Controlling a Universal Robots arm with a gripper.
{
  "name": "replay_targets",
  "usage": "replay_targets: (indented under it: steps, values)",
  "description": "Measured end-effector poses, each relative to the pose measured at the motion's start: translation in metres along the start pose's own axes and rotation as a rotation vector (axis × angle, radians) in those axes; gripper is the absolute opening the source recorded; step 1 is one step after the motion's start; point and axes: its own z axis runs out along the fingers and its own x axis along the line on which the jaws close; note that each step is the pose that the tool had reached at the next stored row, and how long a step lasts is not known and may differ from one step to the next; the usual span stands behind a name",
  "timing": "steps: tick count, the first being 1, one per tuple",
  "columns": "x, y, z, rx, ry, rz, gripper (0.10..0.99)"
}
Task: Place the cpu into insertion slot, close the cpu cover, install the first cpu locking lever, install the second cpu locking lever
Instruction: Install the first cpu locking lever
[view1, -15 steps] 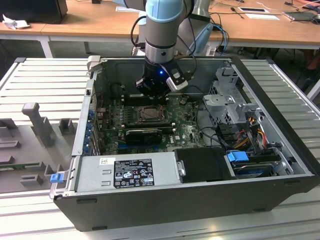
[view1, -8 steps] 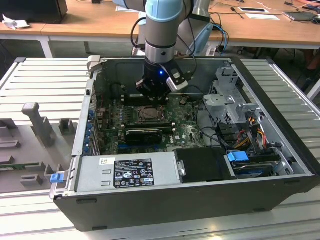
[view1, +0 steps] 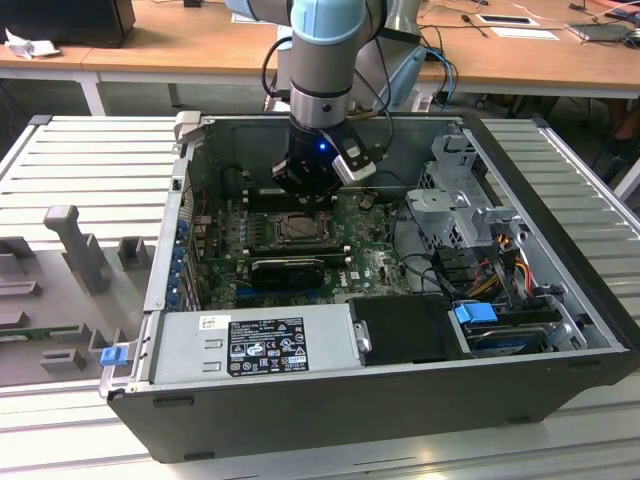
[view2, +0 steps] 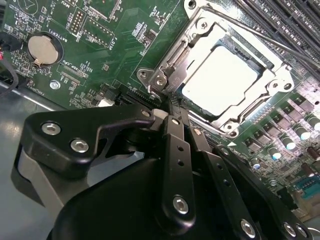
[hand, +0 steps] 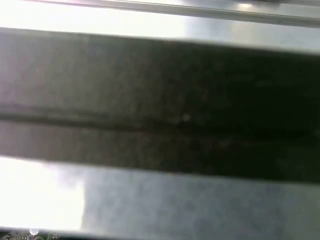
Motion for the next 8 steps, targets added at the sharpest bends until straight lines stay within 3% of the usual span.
replay_targets:
  steps: [5, 8]
  values:
    - [-0.0004, 0.0001, 0.0009, -0.015, -0.0019, 0.000, 0.106]
    - [-0.0004, 0.0003, -0.0013, -0.016, -0.0024, 0.000, 0.106]
